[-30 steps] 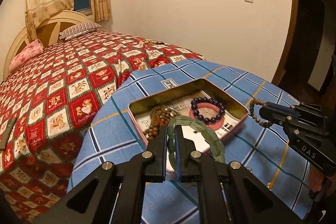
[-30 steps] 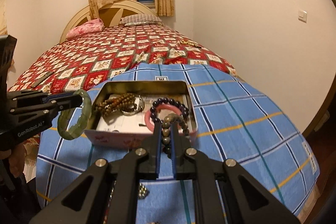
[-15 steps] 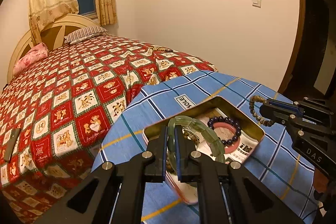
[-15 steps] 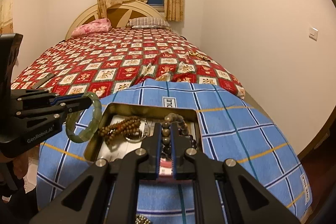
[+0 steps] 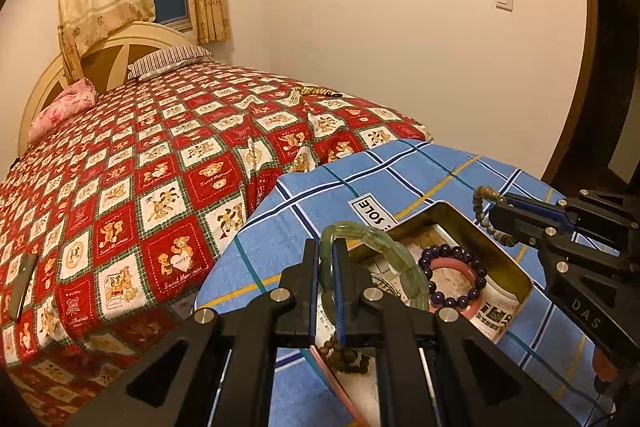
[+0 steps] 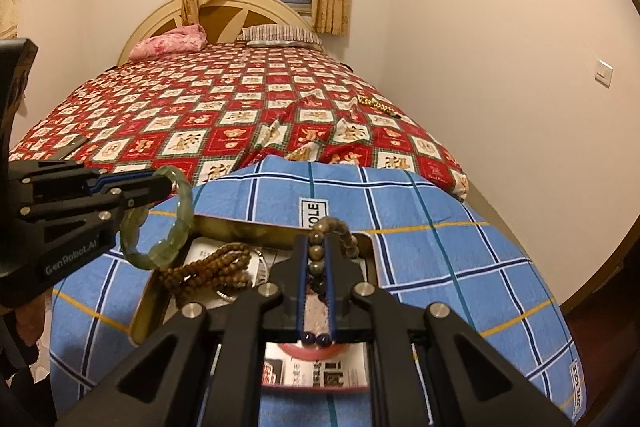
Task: Organize jewelry
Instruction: 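Carry the jade bangle and grey bead bracelet over the tin and lower them in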
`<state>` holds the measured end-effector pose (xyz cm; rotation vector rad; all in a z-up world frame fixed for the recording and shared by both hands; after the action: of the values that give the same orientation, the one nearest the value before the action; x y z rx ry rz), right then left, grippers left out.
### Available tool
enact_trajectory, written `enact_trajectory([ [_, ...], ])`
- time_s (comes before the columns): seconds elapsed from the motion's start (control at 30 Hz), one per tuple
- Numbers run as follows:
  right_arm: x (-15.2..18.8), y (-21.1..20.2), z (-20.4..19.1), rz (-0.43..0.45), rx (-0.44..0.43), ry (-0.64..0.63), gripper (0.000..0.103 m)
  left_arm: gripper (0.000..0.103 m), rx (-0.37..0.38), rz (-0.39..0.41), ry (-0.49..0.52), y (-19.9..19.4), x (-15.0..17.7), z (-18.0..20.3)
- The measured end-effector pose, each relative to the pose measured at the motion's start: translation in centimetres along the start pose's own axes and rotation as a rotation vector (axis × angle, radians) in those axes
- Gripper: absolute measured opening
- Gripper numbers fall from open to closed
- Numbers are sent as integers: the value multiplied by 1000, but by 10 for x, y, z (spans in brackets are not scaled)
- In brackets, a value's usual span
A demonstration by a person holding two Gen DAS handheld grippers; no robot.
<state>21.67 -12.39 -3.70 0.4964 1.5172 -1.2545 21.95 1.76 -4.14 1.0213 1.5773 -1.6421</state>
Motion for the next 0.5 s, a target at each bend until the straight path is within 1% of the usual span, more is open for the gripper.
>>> enact_trajectory([
  [0.23,1,15,3,-19,11,-6,10,6,-17,-26,15,16,4,5],
  [0.5,14,33,4,-67,20,-6,10,6,-17,-57,30,32,9,11],
])
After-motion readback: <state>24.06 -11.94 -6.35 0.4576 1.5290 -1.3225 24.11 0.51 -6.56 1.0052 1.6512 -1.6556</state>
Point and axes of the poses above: each gripper's, at about its wrist camera, not at the fingertips, and y roughly the way its jaws point, z to its right, x to its underside, the point moved 3 cm from there along y, roughly the way its jaws point, and after that the axes turned 9 degrees about z, right-handed, at the moved point
